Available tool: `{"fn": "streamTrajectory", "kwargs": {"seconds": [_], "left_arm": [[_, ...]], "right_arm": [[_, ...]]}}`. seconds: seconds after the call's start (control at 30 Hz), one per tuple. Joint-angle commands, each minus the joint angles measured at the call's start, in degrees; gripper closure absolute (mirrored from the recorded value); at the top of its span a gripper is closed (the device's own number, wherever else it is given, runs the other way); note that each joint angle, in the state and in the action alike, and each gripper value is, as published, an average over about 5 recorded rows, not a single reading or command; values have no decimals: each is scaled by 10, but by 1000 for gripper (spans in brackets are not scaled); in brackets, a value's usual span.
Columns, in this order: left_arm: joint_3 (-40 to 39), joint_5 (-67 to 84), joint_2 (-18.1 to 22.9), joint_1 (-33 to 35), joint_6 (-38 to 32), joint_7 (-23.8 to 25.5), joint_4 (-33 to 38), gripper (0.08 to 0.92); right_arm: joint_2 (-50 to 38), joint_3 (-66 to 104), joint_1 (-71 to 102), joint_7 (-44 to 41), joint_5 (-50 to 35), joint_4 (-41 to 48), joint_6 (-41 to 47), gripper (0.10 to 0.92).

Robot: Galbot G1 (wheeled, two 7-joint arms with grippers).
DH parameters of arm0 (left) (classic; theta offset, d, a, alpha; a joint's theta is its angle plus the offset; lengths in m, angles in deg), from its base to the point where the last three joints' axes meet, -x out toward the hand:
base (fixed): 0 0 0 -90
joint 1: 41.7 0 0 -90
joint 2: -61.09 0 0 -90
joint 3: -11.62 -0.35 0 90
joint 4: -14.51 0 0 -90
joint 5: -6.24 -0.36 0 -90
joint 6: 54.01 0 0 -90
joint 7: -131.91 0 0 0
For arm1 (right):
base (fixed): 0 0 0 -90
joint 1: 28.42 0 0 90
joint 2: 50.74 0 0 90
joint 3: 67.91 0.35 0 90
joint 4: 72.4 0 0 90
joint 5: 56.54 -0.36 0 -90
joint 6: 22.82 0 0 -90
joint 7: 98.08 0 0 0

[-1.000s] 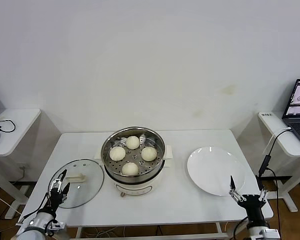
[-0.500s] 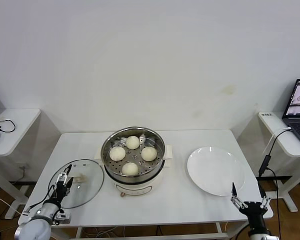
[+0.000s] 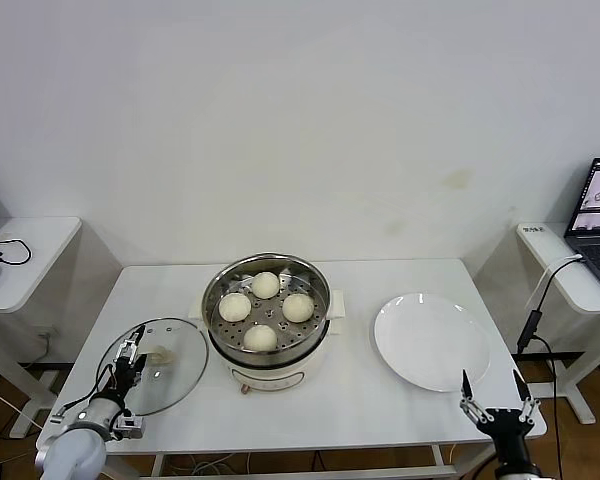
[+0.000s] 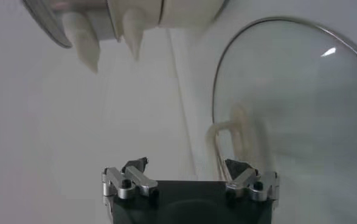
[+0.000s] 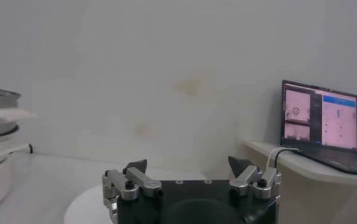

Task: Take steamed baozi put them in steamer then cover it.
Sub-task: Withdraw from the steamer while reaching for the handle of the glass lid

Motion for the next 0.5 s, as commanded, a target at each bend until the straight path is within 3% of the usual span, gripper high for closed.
{"fn": "streamTrajectory", "kwargs": {"seconds": [0.03, 0.5], "left_arm": [[-5, -2, 0, -21, 1, 4, -16, 177], [-17, -2, 7, -43, 2, 4, -40, 177]], "right_arm": [[2, -5, 4, -1, 2, -1, -2, 203], [2, -12, 6, -3, 3, 1, -3, 203]]}}
